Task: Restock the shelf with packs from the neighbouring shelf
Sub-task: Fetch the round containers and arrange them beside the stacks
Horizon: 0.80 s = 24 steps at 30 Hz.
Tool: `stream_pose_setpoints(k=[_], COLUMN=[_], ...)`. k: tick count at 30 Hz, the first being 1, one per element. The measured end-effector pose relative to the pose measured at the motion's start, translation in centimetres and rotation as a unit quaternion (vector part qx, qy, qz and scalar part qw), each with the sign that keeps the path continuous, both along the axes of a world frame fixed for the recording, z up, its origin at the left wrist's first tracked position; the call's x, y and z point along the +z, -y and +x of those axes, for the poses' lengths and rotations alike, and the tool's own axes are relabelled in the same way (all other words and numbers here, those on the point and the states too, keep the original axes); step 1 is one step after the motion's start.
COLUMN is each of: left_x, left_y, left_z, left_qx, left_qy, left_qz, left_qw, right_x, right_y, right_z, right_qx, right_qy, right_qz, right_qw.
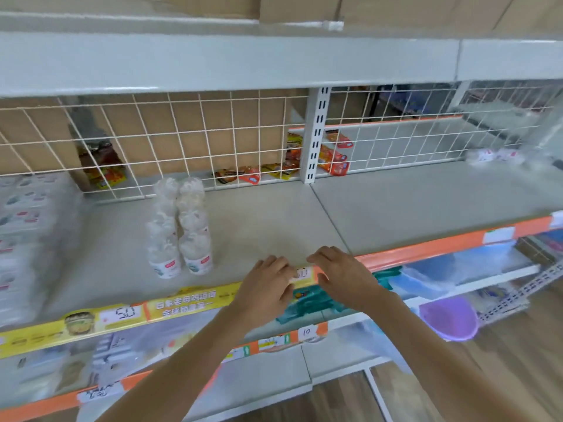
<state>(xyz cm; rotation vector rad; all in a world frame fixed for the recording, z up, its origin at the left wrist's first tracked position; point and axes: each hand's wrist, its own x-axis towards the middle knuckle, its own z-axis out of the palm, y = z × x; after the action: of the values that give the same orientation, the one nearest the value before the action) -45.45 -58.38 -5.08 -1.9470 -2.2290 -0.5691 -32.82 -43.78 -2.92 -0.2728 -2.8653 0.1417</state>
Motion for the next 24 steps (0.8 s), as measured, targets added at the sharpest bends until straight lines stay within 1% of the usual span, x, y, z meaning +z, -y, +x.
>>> stream_pose_setpoints(k=[3,6,10,13,16,20,24], left_x=[0.2,0.6,0.8,0.6,0.0,-0.7,-0.8], left_y=[-4.8,-10.1,-17.1,-21.0,-24.5,-29.3,-36.0], left_z=[4.0,8.0,13.2,16.4,18.5,19.5,18.9], left_qx=[-0.027,-0.054,-0.080,-0.093,-0.116,-0.138,-0.138], left_qy=[0.008,0.013,0.005,0.007,0.028,0.056,0.077], left_qz=[0.008,0.013,0.001,-0.008,-0.028,-0.045,-0.010], left_qw=[1.000,0.998,0.997,0.996,0.992,0.988,0.987], right_x=[-0.1,0.2,-0.6,-1.5,-2.1,-3.0,-2.8], right_y=[-4.2,-8.2,-13.1,-15.7,-18.4,-22.2,-28.1], right_z=[6.0,12.3,19.5,23.3,25.3,25.9,25.9], right_qx=[-0.034,-0.091,-0.162,-0.175,-0.189,-0.201,-0.205], right_qy=[0.004,0.002,-0.004,-0.005,-0.022,-0.043,-0.049], right_qz=[0.008,0.018,-0.009,-0.021,-0.047,-0.083,-0.089], right_qw=[0.999,0.996,0.987,0.984,0.981,0.975,0.974])
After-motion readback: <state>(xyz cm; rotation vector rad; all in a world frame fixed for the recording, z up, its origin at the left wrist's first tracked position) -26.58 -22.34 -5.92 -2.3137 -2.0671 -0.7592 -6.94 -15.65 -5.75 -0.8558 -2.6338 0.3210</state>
